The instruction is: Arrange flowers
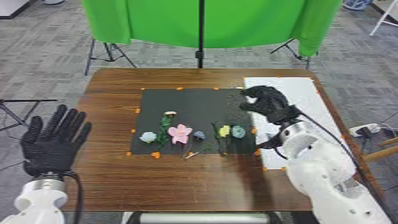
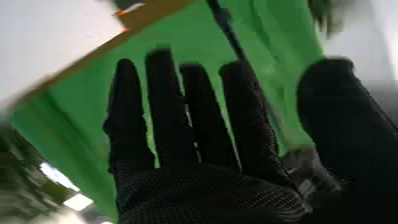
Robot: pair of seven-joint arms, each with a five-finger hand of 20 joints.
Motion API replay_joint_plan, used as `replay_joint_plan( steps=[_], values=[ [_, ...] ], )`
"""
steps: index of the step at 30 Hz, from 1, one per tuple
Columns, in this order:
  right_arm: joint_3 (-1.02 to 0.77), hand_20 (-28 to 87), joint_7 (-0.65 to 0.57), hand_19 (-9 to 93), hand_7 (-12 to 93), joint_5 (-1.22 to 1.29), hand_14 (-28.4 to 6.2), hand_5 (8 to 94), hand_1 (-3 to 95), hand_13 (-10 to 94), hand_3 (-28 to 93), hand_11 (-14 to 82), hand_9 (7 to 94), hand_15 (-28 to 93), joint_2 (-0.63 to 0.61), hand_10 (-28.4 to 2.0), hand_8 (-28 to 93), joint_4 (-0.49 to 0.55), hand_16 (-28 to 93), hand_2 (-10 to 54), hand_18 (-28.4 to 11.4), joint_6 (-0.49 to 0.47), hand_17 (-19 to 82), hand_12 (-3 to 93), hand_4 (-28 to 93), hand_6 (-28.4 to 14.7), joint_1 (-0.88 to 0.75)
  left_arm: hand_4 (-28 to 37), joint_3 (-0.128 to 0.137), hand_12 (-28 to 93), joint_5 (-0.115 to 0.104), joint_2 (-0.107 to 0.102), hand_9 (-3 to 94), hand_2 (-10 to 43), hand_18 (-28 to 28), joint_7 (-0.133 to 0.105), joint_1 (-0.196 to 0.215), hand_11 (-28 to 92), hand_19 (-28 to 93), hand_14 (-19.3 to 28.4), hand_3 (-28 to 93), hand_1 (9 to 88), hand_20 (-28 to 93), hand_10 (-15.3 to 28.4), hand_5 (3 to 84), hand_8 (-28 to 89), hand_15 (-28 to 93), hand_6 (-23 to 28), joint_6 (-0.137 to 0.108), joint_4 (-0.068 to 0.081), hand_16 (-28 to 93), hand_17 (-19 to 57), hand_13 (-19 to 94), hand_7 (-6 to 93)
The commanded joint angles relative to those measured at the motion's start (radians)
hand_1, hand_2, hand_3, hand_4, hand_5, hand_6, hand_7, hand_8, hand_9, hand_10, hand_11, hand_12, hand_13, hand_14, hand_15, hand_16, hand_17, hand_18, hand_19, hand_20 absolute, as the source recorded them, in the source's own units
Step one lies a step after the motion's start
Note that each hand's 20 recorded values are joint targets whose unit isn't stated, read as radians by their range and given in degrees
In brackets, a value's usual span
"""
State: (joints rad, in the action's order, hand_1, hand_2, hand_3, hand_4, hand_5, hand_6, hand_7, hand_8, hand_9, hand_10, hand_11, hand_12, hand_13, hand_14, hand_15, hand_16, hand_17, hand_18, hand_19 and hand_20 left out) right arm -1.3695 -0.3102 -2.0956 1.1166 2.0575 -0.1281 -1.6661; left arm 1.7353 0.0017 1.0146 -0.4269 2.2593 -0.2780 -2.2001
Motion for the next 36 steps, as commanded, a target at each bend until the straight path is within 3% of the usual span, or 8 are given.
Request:
replay_joint_plan(
  steps=[1,7,12,23,29,31,33,36],
  values=[
    [-0.133,23,-0.027,52,6,0.558,-15.3,36.5,19.6,38,78,3.2,37.3,13,0.176,-15.3,-8,0.043,20,7.0,-17.8,0.041,16,12.4,-26,-5.0,-0.052,-28.3,0.029,8,0.079,0.004,38.0,13.0,12.4,0.024,-0.002,14,28,11.7,73,23.6,12,13.7,43.3,-9,15,8.8,-0.005,0.036,-3,-4.5,31,6.2],
    [-0.233,20,0.001,41,3,0.922,-14.3,31.3,14.4,27,78,0.7,29.5,6,0.24,-14.0,-7,0.019,21,8.5,-16.3,-0.084,13,11.0,-27,-3.8,-0.088,-28.3,0.068,8,0.086,-0.002,36.8,13.6,12.0,0.039,0.034,12,27,10.9,72,22.0,11,13.3,42.1,-9,12,8.4,0.037,0.037,-3,-4.4,30,5.3],
    [-0.253,20,-0.016,31,2,0.96,-14.6,28.7,11.4,24,77,-0.1,26.8,4,0.255,-13.3,-6,0.03,22,9.1,-15.9,-0.157,11,10.3,-28,-2.9,-0.103,-28.3,0.091,8,0.083,0.013,36.2,13.9,11.9,0.022,0.062,11,26,10.7,72,20.8,11,13.2,41.2,-9,10,8.0,0.026,0.025,-2,-4.4,29,4.7],
    [-0.275,20,-0.035,30,1,0.985,-15.1,26.3,10.1,23,78,-0.6,25.2,3,0.252,-13.7,-6,0.041,23,8.8,-16.6,-0.208,9,10.4,-28,-2.6,-0.089,-28.3,0.078,8,0.075,0.028,36.3,13.9,11.9,-0.004,0.065,11,25,10.8,72,20.6,11,13.2,41.3,-8,10,7.8,0.022,0.01,-1,-4.4,30,4.7],
    [-0.274,20,-0.054,30,1,1.023,-15.1,26.5,9.9,23,78,-0.7,25.2,3,0.253,-13.8,-6,0.032,24,8.7,-16.6,-0.216,9,10.4,-28,-2.6,-0.09,-28.3,0.09,8,0.08,0.014,36.2,13.6,11.9,-0.018,0.058,11,25,10.9,72,20.9,11,13.1,41.4,-8,10,7.9,0.022,0.006,-1,-4.4,30,4.6],
    [-0.271,20,-0.053,29,1,1.024,-15.1,26.7,9.9,23,78,-0.7,25.2,2,0.253,-13.7,-6,0.032,24,8.6,-16.6,-0.221,9,10.4,-28,-2.6,-0.091,-28.3,0.093,8,0.071,0.0,36.2,13.3,11.9,-0.026,0.063,11,25,10.9,73,21.1,11,13.1,41.5,-8,10,7.9,0.002,-0.005,-1,-4.4,30,4.7],
    [-0.282,20,-0.06,29,1,1.025,-15.1,27.1,9.8,23,78,-0.7,25.3,2,0.254,-13.7,-6,0.037,24,8.7,-16.6,-0.239,9,10.5,-28,-2.8,-0.095,-28.3,0.089,8,0.073,-0.008,36.2,12.9,11.9,-0.037,0.069,11,25,10.8,73,21.6,11,13.1,41.5,-8,10,7.9,0.012,-0.013,-1,-4.4,30,4.7],
    [-0.278,20,-0.061,29,1,1.027,-15.3,27.4,9.8,23,78,-0.7,25.2,2,0.245,-13.7,-6,0.034,24,8.6,-16.6,-0.233,9,10.5,-28,-2.8,-0.083,-28.3,0.089,8,0.11,-0.013,36.2,12.7,11.9,-0.028,0.056,11,25,10.9,73,22.2,11,13.2,41.6,-8,10,8.0,0.002,-0.013,-1,-4.4,30,4.8]
  ],
)
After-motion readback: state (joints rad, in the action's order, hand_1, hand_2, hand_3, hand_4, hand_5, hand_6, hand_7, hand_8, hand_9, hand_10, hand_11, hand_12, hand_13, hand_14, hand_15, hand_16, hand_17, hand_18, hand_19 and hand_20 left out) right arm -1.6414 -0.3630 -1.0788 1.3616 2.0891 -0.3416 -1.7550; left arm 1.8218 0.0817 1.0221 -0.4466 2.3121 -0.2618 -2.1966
